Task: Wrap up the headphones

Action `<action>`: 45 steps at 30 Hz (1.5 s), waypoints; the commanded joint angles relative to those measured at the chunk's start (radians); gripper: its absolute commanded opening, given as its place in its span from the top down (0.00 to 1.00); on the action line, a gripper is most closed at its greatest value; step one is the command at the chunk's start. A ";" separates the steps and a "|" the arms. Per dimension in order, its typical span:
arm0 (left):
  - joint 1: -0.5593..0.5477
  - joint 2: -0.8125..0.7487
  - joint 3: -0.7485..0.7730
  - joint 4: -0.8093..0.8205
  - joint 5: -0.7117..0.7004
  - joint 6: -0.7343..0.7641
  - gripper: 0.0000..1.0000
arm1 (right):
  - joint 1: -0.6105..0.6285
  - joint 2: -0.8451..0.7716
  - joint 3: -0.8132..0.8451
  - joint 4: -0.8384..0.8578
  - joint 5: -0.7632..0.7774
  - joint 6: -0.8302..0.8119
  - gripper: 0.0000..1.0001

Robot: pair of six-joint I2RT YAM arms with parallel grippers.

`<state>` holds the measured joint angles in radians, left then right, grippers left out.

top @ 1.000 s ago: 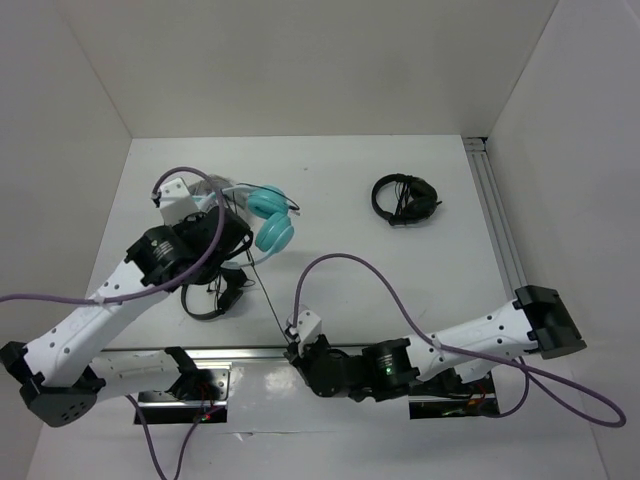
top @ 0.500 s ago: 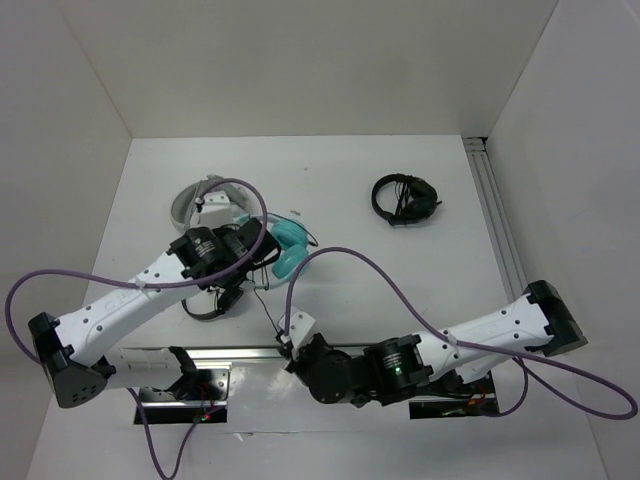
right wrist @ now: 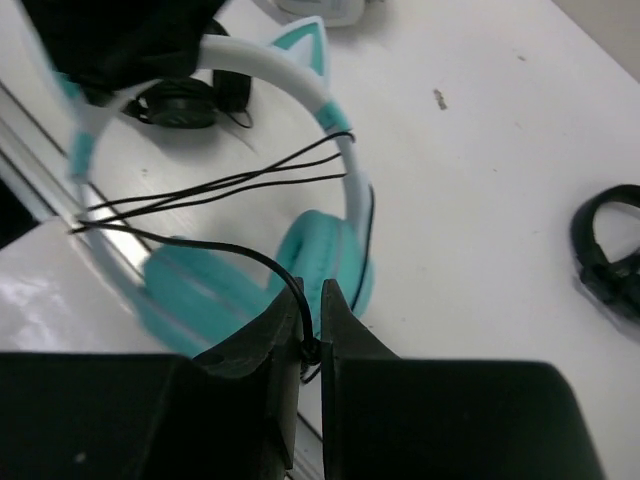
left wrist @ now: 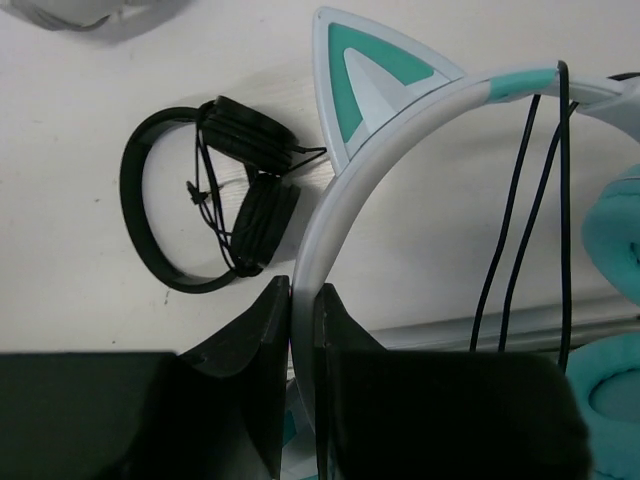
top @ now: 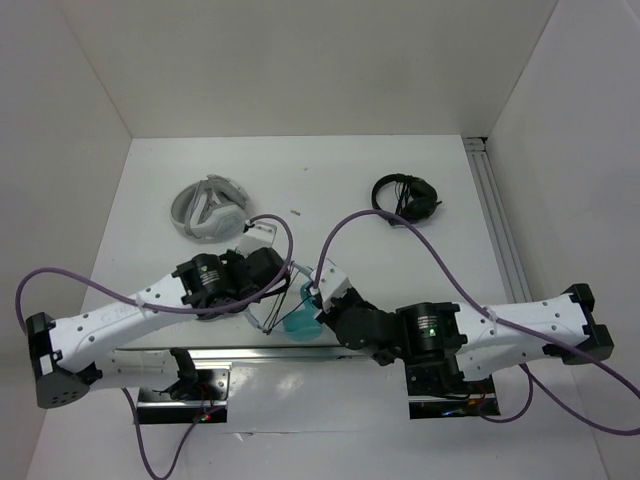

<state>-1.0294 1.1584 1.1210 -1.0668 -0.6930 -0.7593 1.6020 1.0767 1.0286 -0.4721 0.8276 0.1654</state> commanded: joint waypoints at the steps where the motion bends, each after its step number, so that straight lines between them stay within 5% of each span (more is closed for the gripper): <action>1: -0.012 -0.094 0.005 0.079 0.085 0.106 1.00 | -0.042 -0.018 0.042 -0.057 0.056 -0.062 1.00; 8: -0.012 -0.196 -0.016 0.140 0.350 0.293 1.00 | -0.097 0.025 0.001 -0.005 -0.022 -0.139 1.00; 15: -0.021 -0.216 0.023 0.140 0.460 0.356 1.00 | -0.148 0.006 -0.062 0.038 -0.042 -0.179 0.95; 31: -0.032 -0.258 0.071 0.091 0.405 0.377 1.00 | -0.189 -0.021 -0.073 0.038 -0.056 -0.170 0.65; 40: -0.032 -0.292 0.091 0.070 0.400 0.377 1.00 | -0.244 -0.021 -0.062 0.029 -0.113 -0.161 0.55; 45: -0.032 -0.292 0.100 0.061 0.374 0.359 1.00 | -0.266 -0.021 -0.062 0.020 -0.078 -0.142 0.33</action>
<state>-1.0569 0.8909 1.1660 -1.0237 -0.3161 -0.3889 1.3533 1.0790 0.9558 -0.4595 0.7006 0.0093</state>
